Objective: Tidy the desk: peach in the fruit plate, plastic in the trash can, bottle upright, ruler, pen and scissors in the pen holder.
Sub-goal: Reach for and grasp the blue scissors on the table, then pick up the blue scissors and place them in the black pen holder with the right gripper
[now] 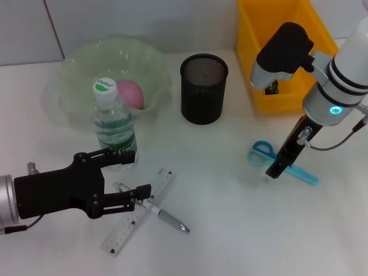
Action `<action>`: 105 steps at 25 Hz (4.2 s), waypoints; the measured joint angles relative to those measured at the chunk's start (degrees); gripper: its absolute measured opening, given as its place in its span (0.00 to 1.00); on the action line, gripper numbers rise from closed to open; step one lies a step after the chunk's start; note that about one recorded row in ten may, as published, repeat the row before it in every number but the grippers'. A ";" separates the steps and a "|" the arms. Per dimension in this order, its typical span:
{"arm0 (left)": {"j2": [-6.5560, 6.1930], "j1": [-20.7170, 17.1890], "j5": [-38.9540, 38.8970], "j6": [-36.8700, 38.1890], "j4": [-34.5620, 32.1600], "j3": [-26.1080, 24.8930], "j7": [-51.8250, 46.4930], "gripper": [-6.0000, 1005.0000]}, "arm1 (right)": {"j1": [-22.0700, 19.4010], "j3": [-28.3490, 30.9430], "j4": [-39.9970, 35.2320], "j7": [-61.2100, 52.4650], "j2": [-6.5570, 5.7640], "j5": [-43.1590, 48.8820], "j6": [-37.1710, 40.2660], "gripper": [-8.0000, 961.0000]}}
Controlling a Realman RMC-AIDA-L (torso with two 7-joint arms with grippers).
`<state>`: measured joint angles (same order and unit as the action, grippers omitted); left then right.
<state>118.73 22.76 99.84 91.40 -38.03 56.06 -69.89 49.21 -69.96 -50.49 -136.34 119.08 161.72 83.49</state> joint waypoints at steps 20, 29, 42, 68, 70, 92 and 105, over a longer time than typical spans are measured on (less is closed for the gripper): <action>-0.08 -0.09 -0.14 0.00 0.07 0.01 0.17 0.80 | 0.49 -0.39 2.22 0.00 0.00 0.10 -1.68 0.77; -0.09 -0.09 -0.18 0.00 0.07 0.01 0.20 0.80 | 0.41 -0.79 2.29 0.00 0.06 0.09 -1.88 0.75; -0.08 -0.09 -0.18 0.00 0.07 0.01 0.01 0.80 | 0.48 -0.80 3.00 -0.03 0.09 0.10 -2.42 0.50; -0.08 -0.47 -0.89 -0.11 0.15 0.01 -0.06 0.80 | 0.29 -1.65 2.89 0.47 0.09 0.50 -3.04 0.30; -0.08 -0.50 -0.89 -0.13 0.15 0.01 -0.04 0.80 | 0.27 -1.66 2.74 0.47 0.09 0.50 -3.06 0.27; -0.26 -0.53 -1.60 -0.03 0.94 -0.08 -0.03 0.80 | -13.33 6.20 -26.21 9.04 -0.10 -24.04 -3.40 0.25; -0.17 -0.47 -1.59 0.01 1.40 0.01 -0.50 0.80 | -14.65 6.20 -16.10 23.63 -0.01 -44.01 -19.87 0.25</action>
<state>118.56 22.30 98.25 91.40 -36.64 56.07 -70.39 34.55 -63.75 -66.60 -112.71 119.07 117.72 63.62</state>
